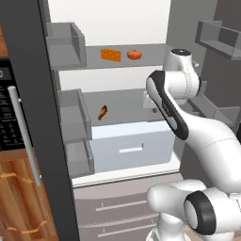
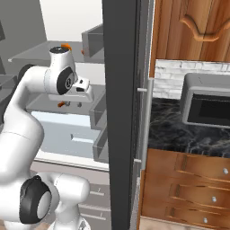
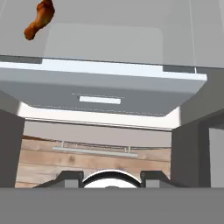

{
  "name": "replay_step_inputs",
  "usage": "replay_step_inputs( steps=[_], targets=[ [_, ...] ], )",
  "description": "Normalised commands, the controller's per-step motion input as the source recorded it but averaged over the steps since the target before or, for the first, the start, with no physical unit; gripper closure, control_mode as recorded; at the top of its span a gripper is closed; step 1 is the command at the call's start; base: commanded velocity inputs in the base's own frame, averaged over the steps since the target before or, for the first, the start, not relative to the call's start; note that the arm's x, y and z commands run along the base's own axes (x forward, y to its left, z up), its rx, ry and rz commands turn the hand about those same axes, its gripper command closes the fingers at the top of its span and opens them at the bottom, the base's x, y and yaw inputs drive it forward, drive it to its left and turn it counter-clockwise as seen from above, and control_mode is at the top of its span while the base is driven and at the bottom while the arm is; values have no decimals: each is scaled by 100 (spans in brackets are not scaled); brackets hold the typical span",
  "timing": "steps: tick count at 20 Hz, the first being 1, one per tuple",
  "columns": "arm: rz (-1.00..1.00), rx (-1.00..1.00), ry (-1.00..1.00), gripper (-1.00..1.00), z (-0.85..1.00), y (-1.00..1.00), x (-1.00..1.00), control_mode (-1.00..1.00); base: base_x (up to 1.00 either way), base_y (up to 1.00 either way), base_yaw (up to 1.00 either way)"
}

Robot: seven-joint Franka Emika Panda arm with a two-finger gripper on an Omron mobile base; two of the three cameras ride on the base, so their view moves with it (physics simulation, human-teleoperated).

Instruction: Take the cheese, chicken drumstick, and squash from the fridge and place them on the plate on the dining counter to create an appetizer plate.

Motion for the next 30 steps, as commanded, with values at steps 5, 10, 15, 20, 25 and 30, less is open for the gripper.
replay_step_inputs(
  steps=[5,10,15,20,25,30],
  targets=[
    [0,0,-9,-100,7,16,-8,-100,0,0,0],
    [0,-2,-32,-100,47,35,-20,-100,0,0,0],
    [1,0,-30,-100,63,32,0,-100,0,0,0],
    [0,-1,-26,-100,60,17,9,-100,0,0,0],
    [0,0,-22,-100,60,12,22,-100,0,0,0],
    [2,0,-14,-100,40,8,44,-100,0,0,0]
  ],
)
